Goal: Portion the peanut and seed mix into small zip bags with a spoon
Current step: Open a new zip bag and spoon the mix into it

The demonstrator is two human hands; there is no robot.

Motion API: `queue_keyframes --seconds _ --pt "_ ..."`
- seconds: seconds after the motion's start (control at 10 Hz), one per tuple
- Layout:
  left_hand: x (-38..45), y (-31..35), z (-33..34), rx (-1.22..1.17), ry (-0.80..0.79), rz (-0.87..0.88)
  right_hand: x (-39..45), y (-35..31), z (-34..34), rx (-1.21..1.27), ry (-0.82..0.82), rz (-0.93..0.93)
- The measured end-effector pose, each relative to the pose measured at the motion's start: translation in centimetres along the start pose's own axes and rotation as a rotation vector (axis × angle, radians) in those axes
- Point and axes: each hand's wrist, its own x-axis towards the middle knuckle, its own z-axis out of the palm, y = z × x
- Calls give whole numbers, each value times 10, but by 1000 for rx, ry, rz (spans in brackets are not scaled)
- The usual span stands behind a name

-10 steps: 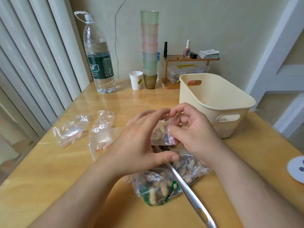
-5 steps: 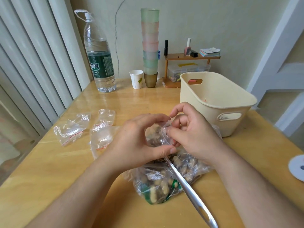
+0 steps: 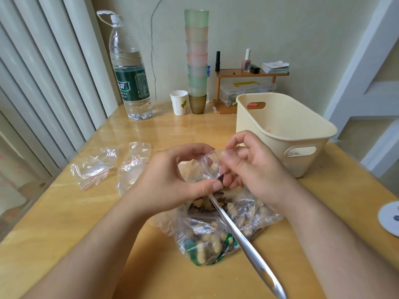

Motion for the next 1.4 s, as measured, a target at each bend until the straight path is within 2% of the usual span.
queue_keyframes --seconds 0.1,0.2,0.3,0.4,0.5,0.6,0.8,0.9,1.0,1.1,1.2,1.3,1.4 --pt "2 -3 -15 -179 32 -80 1 0 -7 -79 -21 -16" --pt "2 -4 -28 -380 -100 -154 -4 5 -9 -607 -293 -74" --pt "1 -10 -34 -454 -316 -225 -9 7 2 -913 -492 -67" --pt "-1 -12 -35 -482 -458 -280 -9 8 6 -1019 -501 -65" --pt "-4 -9 -38 -544 -588 -321 -4 15 4 -975 -441 -128" --pt "-3 -7 -40 -524 -678 -360 0 18 -6 -868 -259 -202" --pt "-5 -5 -43 -607 -723 -389 2 11 -17 -682 85 -373" --pt "-8 -1 -40 -676 -782 -379 0 8 -15 -642 123 -384" --pt "-13 9 -33 -576 -703 -393 -2 7 -13 -679 85 -377" --pt "-17 17 -25 -621 -694 -400 -3 3 -16 -771 117 -380" --pt "-19 6 -22 -621 -627 -489 -5 -6 -20 -873 79 -302" --pt "-15 1 -23 -781 -710 -417 -8 -20 -20 -1023 -42 -138" --pt "-8 7 -26 -891 -734 -255 -9 -37 -13 -1047 -66 -119"
